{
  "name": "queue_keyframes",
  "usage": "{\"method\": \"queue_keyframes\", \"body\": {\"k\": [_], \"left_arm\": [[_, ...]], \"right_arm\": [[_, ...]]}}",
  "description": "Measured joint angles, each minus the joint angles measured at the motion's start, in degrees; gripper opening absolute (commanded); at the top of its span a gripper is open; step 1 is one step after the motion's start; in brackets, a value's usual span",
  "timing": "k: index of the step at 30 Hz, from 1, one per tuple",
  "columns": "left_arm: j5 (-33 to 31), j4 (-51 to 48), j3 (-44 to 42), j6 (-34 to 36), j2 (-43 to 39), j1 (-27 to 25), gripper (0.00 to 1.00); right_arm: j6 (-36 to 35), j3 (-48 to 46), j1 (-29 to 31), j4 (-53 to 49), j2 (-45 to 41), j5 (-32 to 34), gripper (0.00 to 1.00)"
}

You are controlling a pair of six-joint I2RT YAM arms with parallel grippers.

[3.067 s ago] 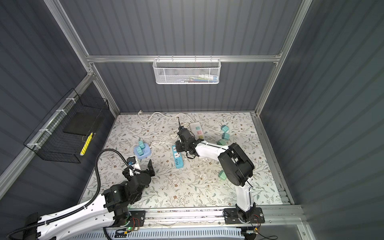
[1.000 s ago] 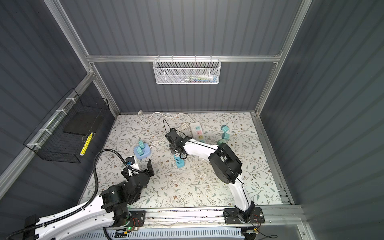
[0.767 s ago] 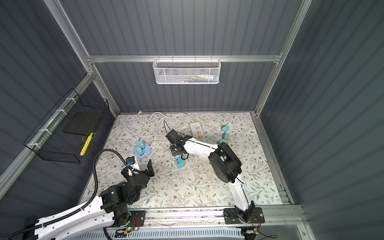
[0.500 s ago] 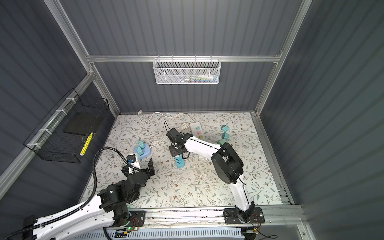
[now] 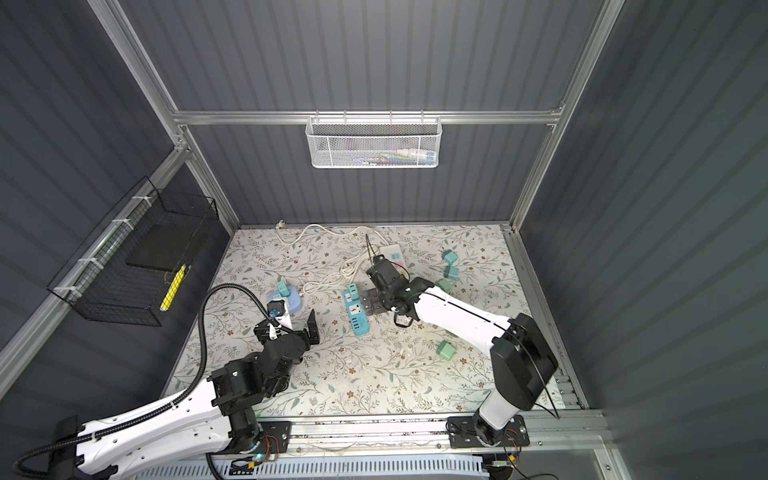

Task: Insert the plug
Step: 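Press the teal cube into the teal strip outlet and open the right gripper, then move the right gripper to a green cube beside the white strip and grasp it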

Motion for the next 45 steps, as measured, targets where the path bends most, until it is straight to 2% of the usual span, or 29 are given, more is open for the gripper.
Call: {"method": "queue_keyframes", "body": {"k": [5, 7, 9, 13, 18, 25, 33, 37, 41, 45], "left_arm": [[0.4, 2.7, 1.4, 1.9, 2.5, 0.0, 1.0], [0.7, 3.8, 1.9, 2.6, 3.7, 0.3, 1.0], [1.1, 4.2, 3.1, 3.2, 5.7, 0.5, 1.0], [3.4, 4.2, 7.2, 3.6, 12.2, 1.9, 1.0], [9.0, 4.1, 11.2, 3.6, 20.0, 3.7, 1.0], [15.5, 4.1, 13.9, 4.4, 27.0, 4.0, 0.99], [18.3, 4.7, 14.1, 6.3, 28.3, 4.5, 0.99], [19.2, 5.1, 14.3, 6.7, 28.9, 4.8, 0.99], [19.6, 5.4, 14.3, 6.9, 28.9, 4.9, 0.99], [20.0, 5.5, 14.3, 6.9, 28.9, 5.2, 0.99]], "right_arm": [[3.2, -11.9, -3.4, 4.7, -11.3, 7.0, 0.98], [5.5, -14.3, -7.2, 4.3, -14.5, 6.5, 0.92], [7.2, -15.5, -11.2, 4.0, -16.7, 5.7, 0.89], [10.5, -21.1, -16.5, 4.3, -23.3, 4.7, 0.88], [15.0, -24.5, -21.3, 0.3, -24.6, 3.9, 0.87], [20.9, -30.6, -21.6, -4.9, -26.6, 0.9, 0.84], [23.5, -36.3, -21.6, -3.1, -26.1, -8.5, 0.85], [24.5, -36.9, -21.5, -1.6, -23.9, -11.6, 0.77], [25.4, -37.0, -21.3, -1.4, -22.9, -12.1, 0.72], [26.0, -37.2, -20.6, -1.4, -22.6, -12.0, 0.63]]}}
